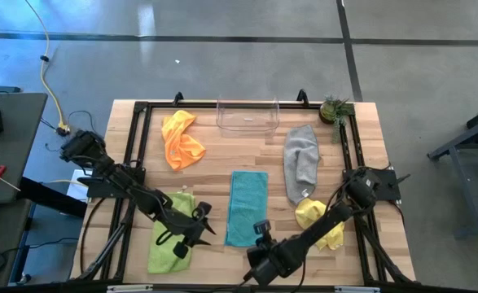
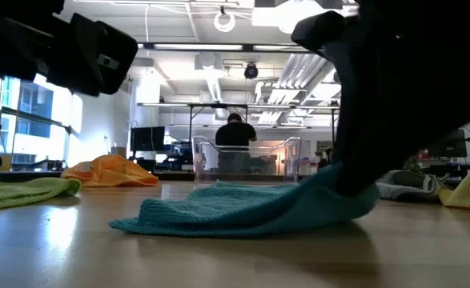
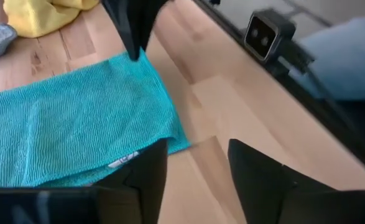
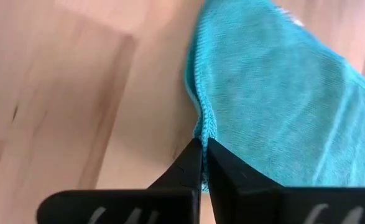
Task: Fold microfiber towels
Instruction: Fold the blue towel on the table
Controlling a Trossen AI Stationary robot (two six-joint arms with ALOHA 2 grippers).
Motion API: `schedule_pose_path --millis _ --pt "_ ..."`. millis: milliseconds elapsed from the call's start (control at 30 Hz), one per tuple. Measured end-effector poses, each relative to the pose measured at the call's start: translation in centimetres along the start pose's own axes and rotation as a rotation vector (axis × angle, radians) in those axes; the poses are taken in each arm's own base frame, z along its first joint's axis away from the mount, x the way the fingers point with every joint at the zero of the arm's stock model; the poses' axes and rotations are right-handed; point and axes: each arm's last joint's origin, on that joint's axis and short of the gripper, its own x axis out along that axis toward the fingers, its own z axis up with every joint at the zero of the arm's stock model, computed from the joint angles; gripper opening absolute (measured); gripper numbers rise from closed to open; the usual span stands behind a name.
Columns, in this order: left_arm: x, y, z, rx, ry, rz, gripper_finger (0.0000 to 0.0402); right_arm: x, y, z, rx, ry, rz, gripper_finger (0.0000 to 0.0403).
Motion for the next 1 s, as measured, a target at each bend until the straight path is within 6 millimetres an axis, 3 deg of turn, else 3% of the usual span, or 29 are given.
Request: schedule_pose_path --millis 400,1000 --pt "4.1 -2.0 0.3 0.121 0.064 0.133 0.0229 -0.1 -1.9 0.8 0.251 -0.026 0.003 0.0001" --pt "9.0 -2.0 -0.8 0.289 0.187 0.235 0.0192 -0.3 -1.8 1.3 0.299 -0.069 0.02 0.0"
